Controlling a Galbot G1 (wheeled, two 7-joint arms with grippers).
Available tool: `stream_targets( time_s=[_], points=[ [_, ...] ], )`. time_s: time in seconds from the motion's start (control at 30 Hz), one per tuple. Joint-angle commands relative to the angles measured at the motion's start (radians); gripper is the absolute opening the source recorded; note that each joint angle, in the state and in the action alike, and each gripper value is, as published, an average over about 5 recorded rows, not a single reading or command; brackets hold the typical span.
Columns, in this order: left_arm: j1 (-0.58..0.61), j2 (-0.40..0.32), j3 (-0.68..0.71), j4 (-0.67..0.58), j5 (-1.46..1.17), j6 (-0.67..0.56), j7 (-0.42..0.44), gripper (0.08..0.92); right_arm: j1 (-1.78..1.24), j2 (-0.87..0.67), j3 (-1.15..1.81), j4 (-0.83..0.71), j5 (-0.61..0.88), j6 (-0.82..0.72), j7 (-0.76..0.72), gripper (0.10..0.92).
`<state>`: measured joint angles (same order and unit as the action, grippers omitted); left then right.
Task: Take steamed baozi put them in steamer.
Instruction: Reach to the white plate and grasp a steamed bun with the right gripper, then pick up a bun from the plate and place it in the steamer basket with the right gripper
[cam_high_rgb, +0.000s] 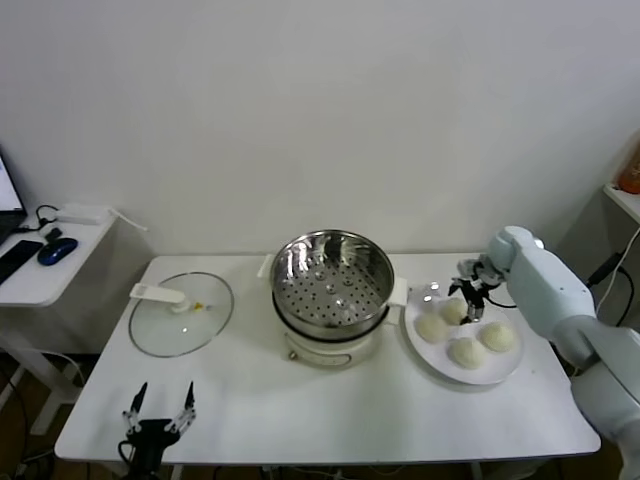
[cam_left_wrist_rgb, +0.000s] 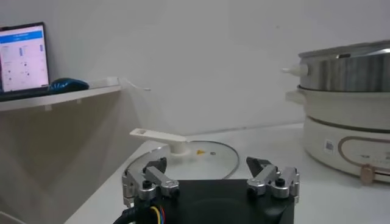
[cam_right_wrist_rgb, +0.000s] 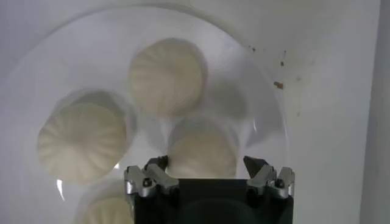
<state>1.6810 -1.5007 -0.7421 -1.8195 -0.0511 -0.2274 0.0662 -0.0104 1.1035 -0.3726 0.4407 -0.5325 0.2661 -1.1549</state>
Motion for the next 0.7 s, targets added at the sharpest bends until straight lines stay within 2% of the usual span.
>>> stream_targets(
  time_s=[0.03, 0.27, 0.47, 0.7],
  points=[
    [0.002, 0.0, 0.0, 0.001, 0.0, -0.002, -0.001, 0.823, -0.003, 0.009, 0.024, -0.013, -0.026, 0.0, 0.002, 0.747],
    [0.003, -0.001, -0.001, -0.001, -0.001, -0.002, -0.002, 0.823, -0.006, 0.006, 0.026, -0.01, -0.022, 0.001, 0.005, 0.666],
    [0.004, -0.002, -0.001, 0.001, 0.0, -0.004, -0.002, 0.823, 0.004, -0.011, 0.004, 0.017, 0.009, 0.003, 0.003, 0.662],
    [0.003, -0.003, -0.002, 0.0, 0.001, -0.003, -0.003, 0.823, 0.047, -0.08, -0.117, 0.139, 0.118, 0.0, -0.011, 0.662]
  ],
)
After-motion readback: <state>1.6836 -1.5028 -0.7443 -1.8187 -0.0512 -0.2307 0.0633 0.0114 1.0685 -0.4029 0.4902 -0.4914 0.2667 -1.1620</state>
